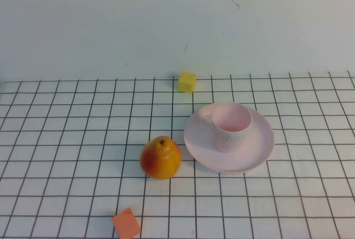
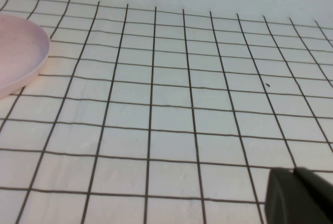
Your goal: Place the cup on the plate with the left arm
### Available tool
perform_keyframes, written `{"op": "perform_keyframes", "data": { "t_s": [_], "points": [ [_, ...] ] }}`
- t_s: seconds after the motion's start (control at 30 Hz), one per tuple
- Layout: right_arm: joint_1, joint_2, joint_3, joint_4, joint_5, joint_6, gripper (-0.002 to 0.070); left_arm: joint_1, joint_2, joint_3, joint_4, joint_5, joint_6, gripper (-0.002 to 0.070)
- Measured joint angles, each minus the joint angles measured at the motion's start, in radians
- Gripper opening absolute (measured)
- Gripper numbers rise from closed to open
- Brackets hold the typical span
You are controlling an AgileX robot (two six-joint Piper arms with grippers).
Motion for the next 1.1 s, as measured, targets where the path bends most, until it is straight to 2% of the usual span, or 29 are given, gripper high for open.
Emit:
{"op": "perform_keyframes", "data": {
  "t_s": [0.13, 0.43, 0.63, 0.83, 0.93, 1.1],
  "points": [
    [0.0, 0.0, 0.0, 0.0, 0.0, 0.0, -0.0002, 0.0, -0.186, 0.259, -0.061, -0.156, 0.074, 0.0],
    [0.0, 0.0, 0.0, 0.0, 0.0, 0.0, -0.0002, 0.0, -0.414, 0.693, -0.073, -0.173, 0.1, -0.0001],
    [0.0, 0.0, 0.0, 0.0, 0.0, 0.0, -0.0002, 0.0, -0.429, 0.859, 0.023, -0.188, 0.101, -0.0001],
    [0.0, 0.0, 0.0, 0.0, 0.0, 0.0, -0.0002, 0.002, -0.455, 0.958, 0.031, -0.275, 0.101, -0.0001],
    [0.0, 0.0, 0.0, 0.0, 0.0, 0.0, -0.0002, 0.039, -0.538, 1.018, -0.02, -0.318, 0.091, -0.0001],
    [0.0, 0.0, 0.0, 0.0, 0.0, 0.0, -0.0002, 0.162, -0.704, 1.14, -0.051, -0.387, 0.086, -0.0001]
  ]
}}
